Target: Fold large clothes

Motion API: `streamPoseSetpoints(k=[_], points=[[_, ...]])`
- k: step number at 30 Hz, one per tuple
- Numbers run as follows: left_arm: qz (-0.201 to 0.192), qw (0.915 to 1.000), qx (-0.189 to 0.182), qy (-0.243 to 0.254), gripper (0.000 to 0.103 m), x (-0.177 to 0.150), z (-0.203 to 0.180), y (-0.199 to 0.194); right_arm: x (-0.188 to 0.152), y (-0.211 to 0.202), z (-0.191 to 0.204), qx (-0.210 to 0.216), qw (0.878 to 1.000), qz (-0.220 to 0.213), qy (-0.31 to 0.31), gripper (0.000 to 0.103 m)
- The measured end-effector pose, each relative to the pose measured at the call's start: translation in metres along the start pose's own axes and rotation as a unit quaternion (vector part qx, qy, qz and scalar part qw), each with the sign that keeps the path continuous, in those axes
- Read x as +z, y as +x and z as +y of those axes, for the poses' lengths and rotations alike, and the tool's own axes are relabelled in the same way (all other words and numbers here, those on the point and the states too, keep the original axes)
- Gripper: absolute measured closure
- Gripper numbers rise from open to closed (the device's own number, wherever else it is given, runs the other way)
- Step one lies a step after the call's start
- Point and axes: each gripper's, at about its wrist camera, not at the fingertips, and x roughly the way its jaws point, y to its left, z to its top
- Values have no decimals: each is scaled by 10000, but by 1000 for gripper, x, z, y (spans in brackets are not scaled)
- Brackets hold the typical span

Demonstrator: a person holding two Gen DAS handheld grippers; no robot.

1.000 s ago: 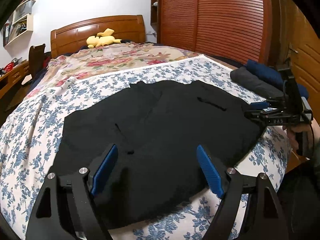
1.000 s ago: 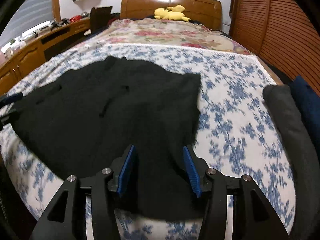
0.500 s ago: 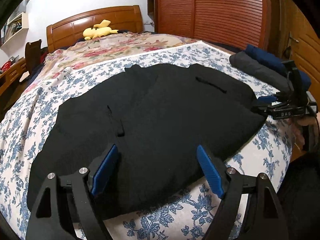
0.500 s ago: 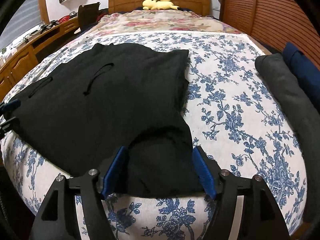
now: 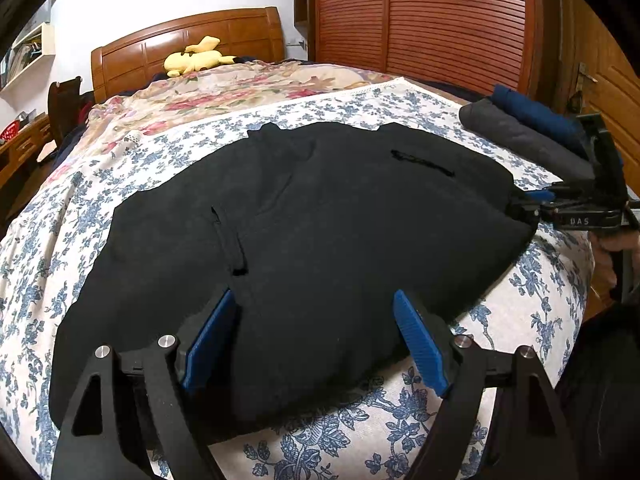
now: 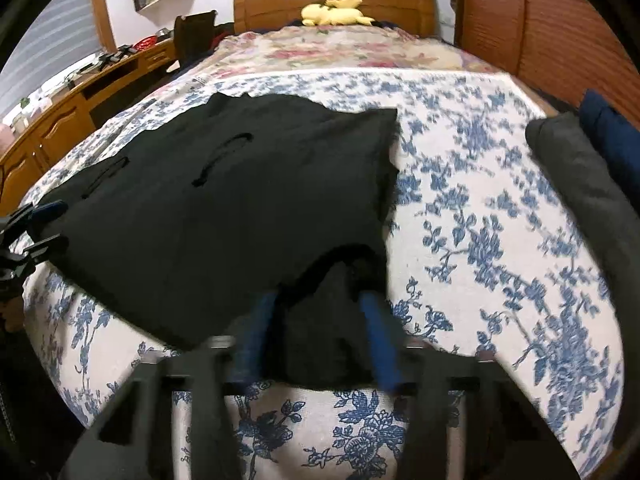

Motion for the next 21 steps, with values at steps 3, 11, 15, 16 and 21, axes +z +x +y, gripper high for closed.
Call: streamPoseSetpoints(k=[3, 11, 15, 16, 21], points=[[14, 10000, -5, -3, 21, 0, -1, 0, -2, -3, -3, 39, 10000, -86, 22, 82], [44, 10000, -30, 16, 21, -2, 1, 2, -11, -19, -13, -196, 9987, -278, 383, 54], [48, 10000, -44, 23, 21, -2, 1, 3, -22, -16, -14, -360, 9980, -140, 495, 43], [50, 10000, -44, 25, 21, -2, 1, 3, -23, -16, -14, -351, 9979, -118, 525, 42], [56, 10000, -46, 23, 21, -2, 1, 3, -25, -6, -17, -111, 9973, 116, 723, 39]])
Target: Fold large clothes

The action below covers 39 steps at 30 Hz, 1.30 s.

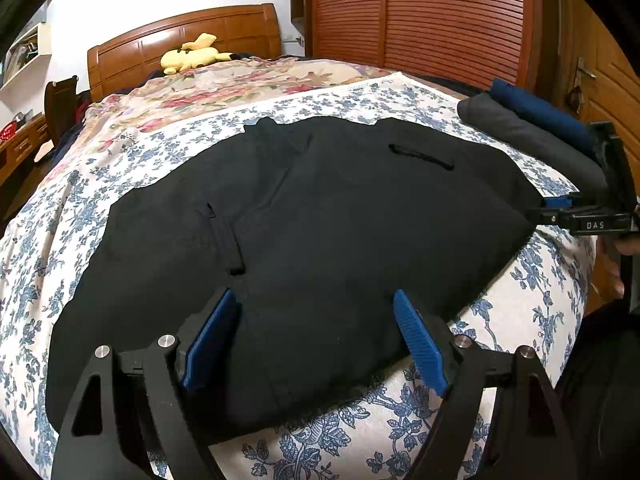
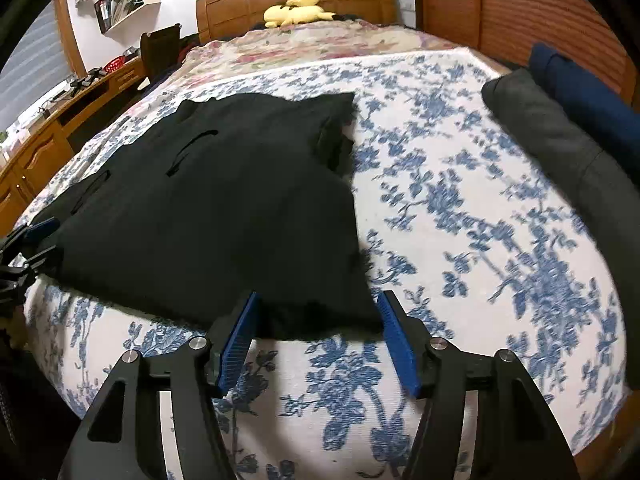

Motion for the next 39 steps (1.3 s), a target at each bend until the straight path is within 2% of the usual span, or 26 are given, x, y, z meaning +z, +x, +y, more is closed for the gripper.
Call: streamPoseSetpoints(k=[5, 6, 7, 8, 9, 10, 19, 24, 33, 39], points=[[38, 10000, -20, 13, 21, -2, -1, 3, 7, 6, -5, 539, 9982, -25, 267, 40], [40, 10000, -28, 7, 21, -2, -1, 3, 8, 8, -5, 670, 9974, -15, 271, 52], [44, 10000, -42, 0, 21, -2, -1, 2, 9, 10, -5, 829, 9962, -31, 281, 75], [46, 10000, -53, -10, 21, -2, -1, 2, 11, 11, -5, 1051, 9939, -60, 322, 86], [51, 10000, -61, -15, 21, -1, 0, 2, 12, 11, -5, 1201, 9921, -91, 349, 89], [48, 10000, -77, -28, 21, 0, 0, 1, 15, 10, -3, 1178, 9924, -174, 298, 91], [-318, 9988, -169, -338, 21, 5, 26, -28, 42, -21, 28, 968, 9897, -1056, -25, 94], [-479, 9976, -67, -499, 21, -3, 51, -48, 65, -36, 70, 947, 9844, -1380, -541, 94], [-609, 9942, 208, -859, 21, -31, 105, -83, 82, -18, 177, 1161, 9690, -1571, -1512, 95], [-650, 9920, 358, -1020, 21, -53, 130, -102, 83, 14, 241, 1713, 9559, -1412, -1922, 95]])
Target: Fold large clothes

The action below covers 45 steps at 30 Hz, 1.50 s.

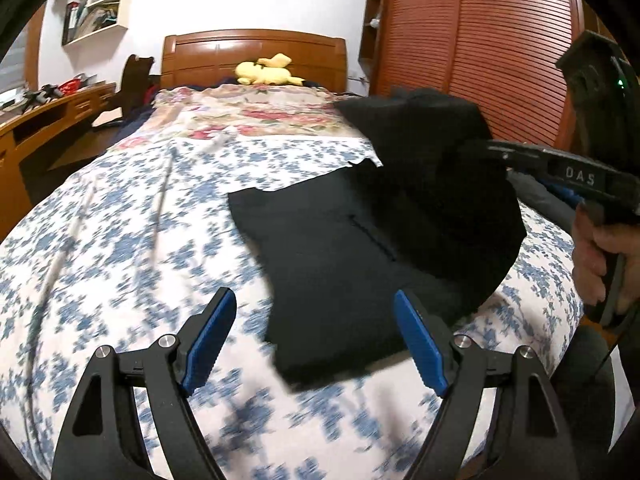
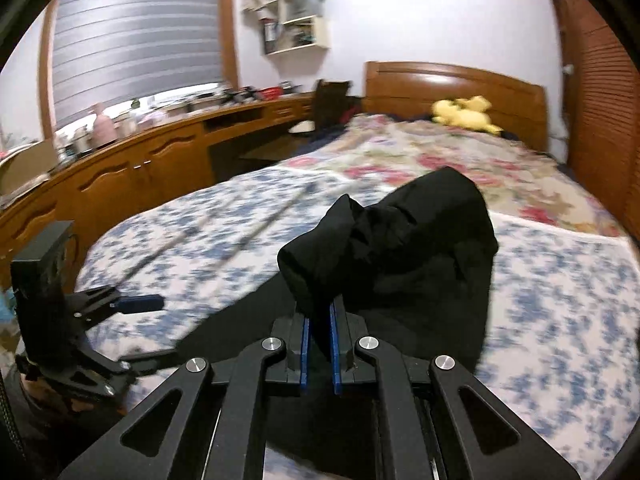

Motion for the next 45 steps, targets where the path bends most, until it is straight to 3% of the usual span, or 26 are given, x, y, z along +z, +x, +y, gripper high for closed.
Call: streamPoseSetpoints(k=[5, 11, 14, 16, 18, 20, 22, 26, 28, 29, 35, 40, 45], points=[[11, 9998, 104, -139, 21, -6, 17, -5, -12, 49, 24, 363, 9978, 529, -161, 95], [-40, 9997, 113, -195, 21, -4, 23, -7, -10, 70, 23, 241, 9962, 818, -172, 90], [-47, 9998, 90, -161, 21, -3, 19, -6, 0, 56, 34, 269, 9960, 840, -133, 74], [-58, 9999, 72, -127, 21, -1, 15, -5, 4, 41, 36, 296, 9968, 720, -163, 54], [-81, 9999, 47, -93, 21, 0, 11, -4, 10, 22, 38, 283, 9978, 552, -223, 51], [-110, 9999, 20, -76, 21, 3, 6, -3, 11, 4, 35, 139, 9987, 421, -244, 51], [-147, 9999, -23, -79, 21, 6, 3, -2, 7, -9, 26, -264, 9989, 329, -224, 51], [-280, 9995, -136, -89, 21, 13, -6, -2, -2, -13, -3, -492, 9978, 446, -7, 52], [-363, 9991, -196, -105, 21, 17, -10, -2, -9, -3, -14, -596, 9963, 607, 81, 67], [-394, 9989, -223, -114, 21, 19, -12, -2, -12, 6, -18, -616, 9955, 713, 99, 68], [-436, 9982, -380, -179, 21, 27, -23, 7, -30, 43, -18, -333, 9930, 1116, 196, 71], [-215, 9989, -389, -170, 35, 26, -29, 26, -38, 53, -14, -249, 9929, 1158, 78, 71], [13, 9996, -276, -110, 40, 22, -37, 42, -41, 57, -22, -91, 9942, 1075, 33, 71]])
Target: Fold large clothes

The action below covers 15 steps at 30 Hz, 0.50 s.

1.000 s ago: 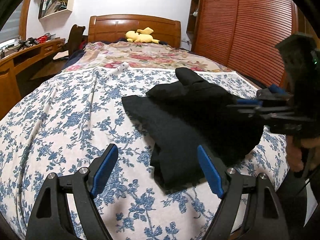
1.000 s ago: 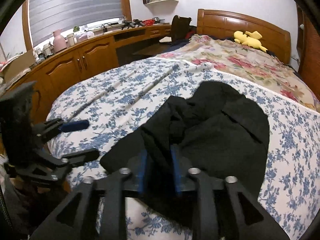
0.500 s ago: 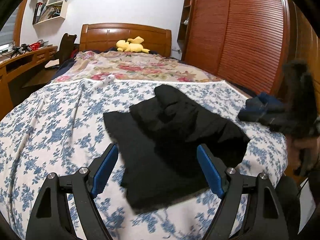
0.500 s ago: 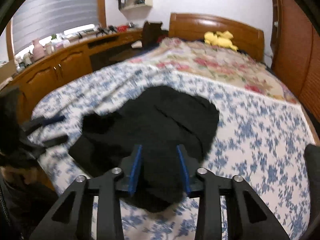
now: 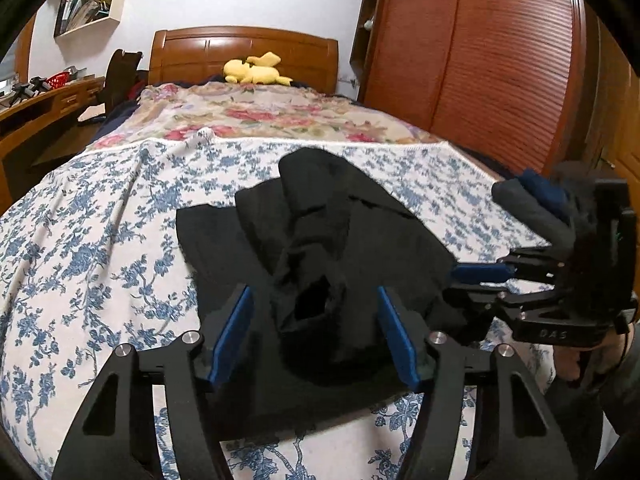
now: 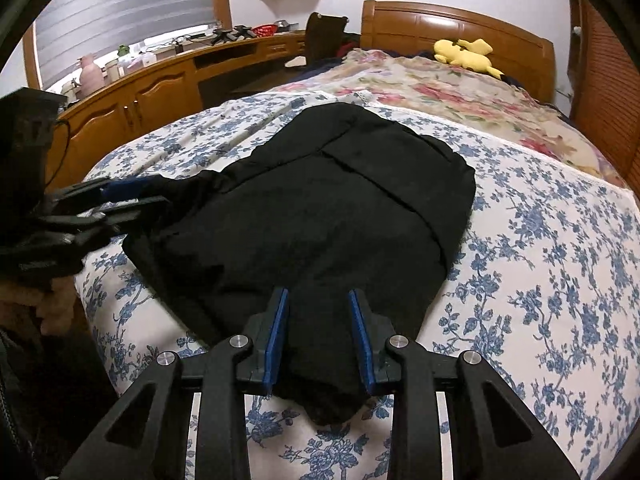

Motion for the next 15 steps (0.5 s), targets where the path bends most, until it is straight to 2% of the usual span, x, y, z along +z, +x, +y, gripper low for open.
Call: streamPoseSetpoints(k=[2, 4, 5, 7, 10, 15], points=[[51, 10000, 39, -5, 47, -2, -2, 4, -1, -3, -4, 71, 10000, -48, -27, 71], [115, 9999, 56, 23, 63, -4, -5, 9, -3, -3, -6, 136, 9998, -105, -47, 71], [118, 9999, 96, 60, 67, -4, -7, 9, -3, -3, -6, 150, 9998, -134, -69, 71], [134, 9998, 119, 118, 91, -3, -10, 11, -8, -4, -8, 148, 9996, -211, -130, 71], [18, 9998, 153, 157, 96, 2, -13, 6, -14, -17, -6, 85, 9994, -300, -153, 71], [-521, 9979, 320, 201, 97, 15, -15, -23, -14, -38, -8, 257, 9982, -521, -138, 71]])
